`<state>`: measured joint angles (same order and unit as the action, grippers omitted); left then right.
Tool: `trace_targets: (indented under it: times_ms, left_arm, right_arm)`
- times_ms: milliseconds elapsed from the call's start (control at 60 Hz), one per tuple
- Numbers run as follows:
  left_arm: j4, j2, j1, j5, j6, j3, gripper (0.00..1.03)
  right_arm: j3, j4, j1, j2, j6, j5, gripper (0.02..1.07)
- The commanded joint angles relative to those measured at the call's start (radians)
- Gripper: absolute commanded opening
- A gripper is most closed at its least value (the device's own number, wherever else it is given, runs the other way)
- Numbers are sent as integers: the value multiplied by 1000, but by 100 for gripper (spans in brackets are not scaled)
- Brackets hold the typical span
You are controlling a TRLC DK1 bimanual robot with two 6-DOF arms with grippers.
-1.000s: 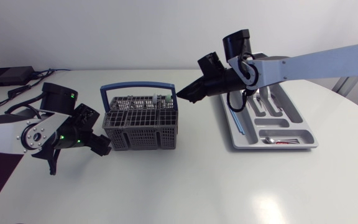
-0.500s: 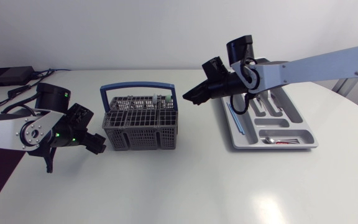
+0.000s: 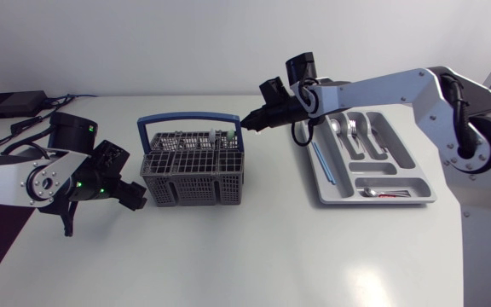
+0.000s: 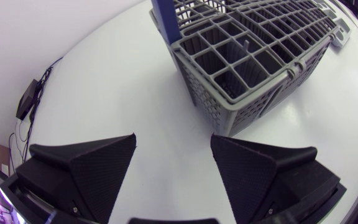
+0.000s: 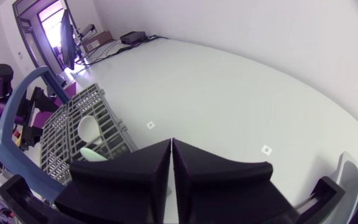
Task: Unload the cutlery basket into the drawer organizer.
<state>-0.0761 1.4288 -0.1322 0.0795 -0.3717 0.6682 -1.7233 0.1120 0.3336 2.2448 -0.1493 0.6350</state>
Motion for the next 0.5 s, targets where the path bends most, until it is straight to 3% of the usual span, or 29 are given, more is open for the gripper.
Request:
trace_targets:
  times_ms: [0,200,483]
  left_arm:
    - [10,30,3,-9,-16,28,84]
    - [30,73,9,-9,-16,60,84]
    - [44,133,3,-9,-19,116,84]
  right_arm:
    - [-39,38,16,47,25,37,7]
    - [34,112,24,10,-58,107,7]
    - [323,114,22,-186,-148,186,7]
